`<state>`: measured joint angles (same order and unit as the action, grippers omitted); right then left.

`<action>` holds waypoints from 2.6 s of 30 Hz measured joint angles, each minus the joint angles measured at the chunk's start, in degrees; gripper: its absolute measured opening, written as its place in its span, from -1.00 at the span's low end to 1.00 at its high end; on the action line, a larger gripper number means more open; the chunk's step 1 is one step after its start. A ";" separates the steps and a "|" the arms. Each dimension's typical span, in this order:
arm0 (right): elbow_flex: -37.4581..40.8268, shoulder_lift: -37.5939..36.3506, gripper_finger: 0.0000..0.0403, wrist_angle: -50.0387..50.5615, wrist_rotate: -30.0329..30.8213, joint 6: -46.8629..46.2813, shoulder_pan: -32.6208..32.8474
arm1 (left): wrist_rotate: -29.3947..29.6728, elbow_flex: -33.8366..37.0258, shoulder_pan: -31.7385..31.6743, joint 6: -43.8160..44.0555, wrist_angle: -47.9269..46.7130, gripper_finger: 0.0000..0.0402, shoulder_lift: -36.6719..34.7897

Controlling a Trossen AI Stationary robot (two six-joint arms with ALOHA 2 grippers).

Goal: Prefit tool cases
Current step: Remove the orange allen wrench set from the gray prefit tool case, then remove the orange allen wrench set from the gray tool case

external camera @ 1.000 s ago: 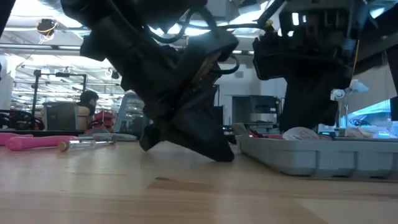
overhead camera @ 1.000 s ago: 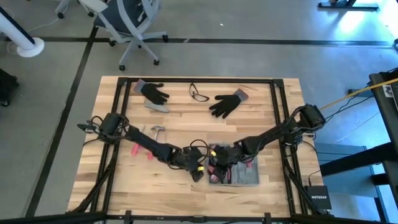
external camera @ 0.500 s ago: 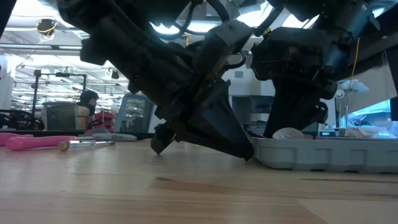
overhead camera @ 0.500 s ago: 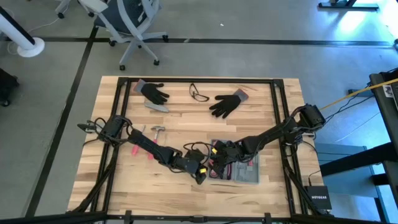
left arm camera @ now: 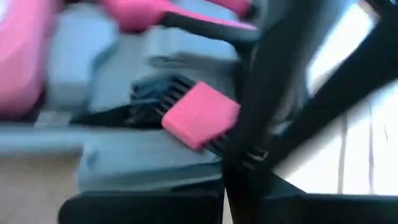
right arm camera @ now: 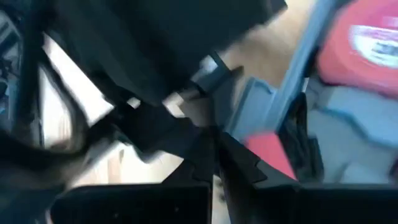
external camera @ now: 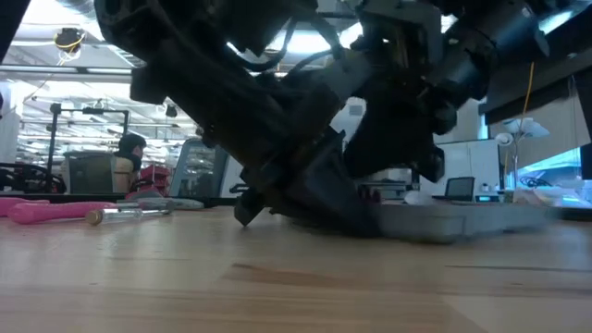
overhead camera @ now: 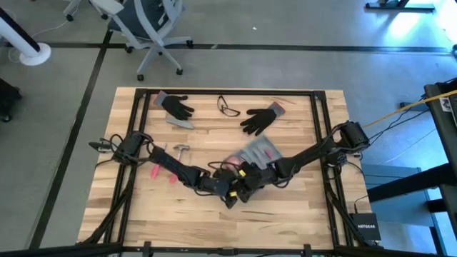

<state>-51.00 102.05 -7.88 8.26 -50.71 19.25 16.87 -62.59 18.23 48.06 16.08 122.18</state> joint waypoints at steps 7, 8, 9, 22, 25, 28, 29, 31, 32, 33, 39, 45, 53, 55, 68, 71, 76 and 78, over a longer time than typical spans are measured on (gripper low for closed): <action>-0.06 -3.16 -0.95 1.56 -1.66 2.04 -0.68 | -1.37 0.08 0.57 -1.79 -0.47 -1.00 -1.74; -0.07 -3.45 -0.94 3.22 -1.76 2.06 -0.68 | -1.79 0.14 0.67 -1.82 -0.64 -1.00 -2.16; -0.03 -3.70 -0.92 5.19 -1.98 1.97 -0.68 | -1.95 0.14 0.68 -2.11 -0.76 -1.00 -2.66; -1.76 -7.14 -0.18 14.30 -4.41 20.54 -0.53 | -4.01 0.13 2.07 -10.04 -11.31 -1.00 -7.71; -2.86 -6.85 0.04 19.20 -0.75 27.77 -0.53 | -3.61 0.13 2.02 -10.17 -14.08 -1.00 -7.88; -3.93 -6.39 0.20 20.10 2.92 33.27 -0.53 | -3.01 0.07 2.02 -10.10 -15.08 -1.00 -7.95; -3.91 -6.35 0.23 20.16 2.97 34.55 -0.53 | -2.90 0.07 2.02 -9.89 -15.20 -1.00 -7.97; -3.92 -5.54 0.28 19.52 2.83 36.26 -0.53 | -2.75 0.02 2.05 -9.08 -15.19 -1.00 -7.97; -3.92 -5.26 0.29 19.90 2.79 37.00 -0.53 | -2.76 0.02 2.02 -8.35 -15.17 -1.00 -7.97; -3.80 -4.98 0.29 20.65 2.72 37.78 -0.45 | -2.75 0.02 2.02 -7.85 -15.22 -1.00 -7.97; -3.85 -2.13 0.30 19.17 4.60 40.53 -0.09 | -2.51 0.00 2.04 -6.72 -15.59 -1.00 -7.97; -3.85 -0.43 0.30 18.79 7.81 41.53 -0.14 | -2.50 -0.02 2.00 -6.64 -15.63 -1.00 -7.99; -3.87 0.26 0.18 17.53 11.56 44.37 -0.16 | -2.48 -0.04 1.98 -6.51 -15.84 -1.00 -7.99; -3.86 0.88 0.13 17.46 9.50 44.56 -0.16 | -2.48 -0.04 1.97 -6.52 -15.94 -1.00 -8.01; -3.98 3.22 -0.04 14.83 8.64 44.53 -0.61 | -2.48 -0.06 1.92 -6.06 -16.51 -1.00 -8.08; -3.98 3.22 -0.07 14.83 9.04 44.53 -0.57 | -2.48 -0.07 1.93 -6.05 -16.66 -1.00 -8.08; -4.50 3.22 -0.47 15.31 10.66 44.55 -0.54 | -2.50 -0.07 1.92 -6.02 -16.68 -1.00 -8.08; -5.11 3.22 -0.70 15.25 10.50 44.71 -0.57 | -2.49 -0.07 1.92 -6.02 -16.70 -1.00 -8.08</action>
<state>-56.10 105.27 7.37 18.77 -6.01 18.68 14.39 -62.65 20.14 42.04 -0.62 114.10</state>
